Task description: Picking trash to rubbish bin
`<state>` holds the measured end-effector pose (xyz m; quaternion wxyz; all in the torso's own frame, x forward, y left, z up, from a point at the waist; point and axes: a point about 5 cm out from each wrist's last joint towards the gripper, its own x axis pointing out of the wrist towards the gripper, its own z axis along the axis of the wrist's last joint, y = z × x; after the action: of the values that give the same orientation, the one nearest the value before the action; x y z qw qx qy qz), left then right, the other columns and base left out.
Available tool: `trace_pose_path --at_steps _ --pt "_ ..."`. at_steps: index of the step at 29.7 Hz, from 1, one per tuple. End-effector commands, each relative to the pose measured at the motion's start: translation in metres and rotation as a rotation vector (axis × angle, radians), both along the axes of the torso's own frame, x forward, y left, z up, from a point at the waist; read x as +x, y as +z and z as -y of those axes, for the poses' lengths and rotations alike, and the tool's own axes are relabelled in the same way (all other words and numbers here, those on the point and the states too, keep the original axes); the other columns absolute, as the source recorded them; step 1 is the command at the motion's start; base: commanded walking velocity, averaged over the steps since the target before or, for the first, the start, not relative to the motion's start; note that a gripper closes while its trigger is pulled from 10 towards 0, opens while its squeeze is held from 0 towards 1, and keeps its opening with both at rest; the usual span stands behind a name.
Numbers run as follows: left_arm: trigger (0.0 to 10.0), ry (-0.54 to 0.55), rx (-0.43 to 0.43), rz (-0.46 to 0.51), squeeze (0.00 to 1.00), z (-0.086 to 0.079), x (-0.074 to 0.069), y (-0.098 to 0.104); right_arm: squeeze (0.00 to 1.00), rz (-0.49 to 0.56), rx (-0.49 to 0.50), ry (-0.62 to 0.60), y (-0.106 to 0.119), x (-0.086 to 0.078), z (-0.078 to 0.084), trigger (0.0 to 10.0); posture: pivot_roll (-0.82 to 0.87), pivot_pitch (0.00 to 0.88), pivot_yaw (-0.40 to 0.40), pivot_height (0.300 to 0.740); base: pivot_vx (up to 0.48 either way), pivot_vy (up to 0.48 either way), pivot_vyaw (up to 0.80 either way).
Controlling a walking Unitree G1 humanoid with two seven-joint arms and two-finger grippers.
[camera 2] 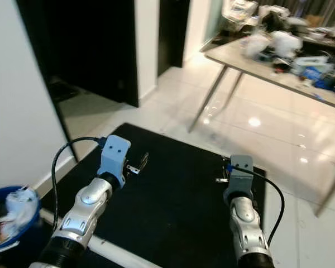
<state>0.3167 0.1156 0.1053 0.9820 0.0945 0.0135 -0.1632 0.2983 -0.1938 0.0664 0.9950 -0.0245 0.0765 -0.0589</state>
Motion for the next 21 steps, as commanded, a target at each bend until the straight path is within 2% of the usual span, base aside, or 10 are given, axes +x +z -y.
trace_pose_path --at_steps 1,12,21 --pt "10.0 -0.016 -0.013 -0.007 0.0 0.0039 -0.0003 -0.0022 0.0 -0.003 0.001 -0.005 -0.0001 -0.0014 0.001 10.0 -0.11 0.038 -0.026 0.74 0.0 0.0 -0.8" --pt "10.0 -0.005 -0.026 -0.051 0.0 0.0038 -0.0003 -0.0059 0.0 -0.003 0.001 -0.01 0.0002 -0.0022 0.0013 10.0 -0.11 0.04 -0.024 0.74 0.0 0.0 -0.8" --pt "10.0 -0.021 -0.025 -0.041 0.0 0.0064 -0.0022 -0.0075 0.0 -0.007 0.003 -0.008 -0.0014 -0.0062 -0.0002 10.0 -0.12 0.016 -0.037 0.74 0.0 0.0 -0.8"
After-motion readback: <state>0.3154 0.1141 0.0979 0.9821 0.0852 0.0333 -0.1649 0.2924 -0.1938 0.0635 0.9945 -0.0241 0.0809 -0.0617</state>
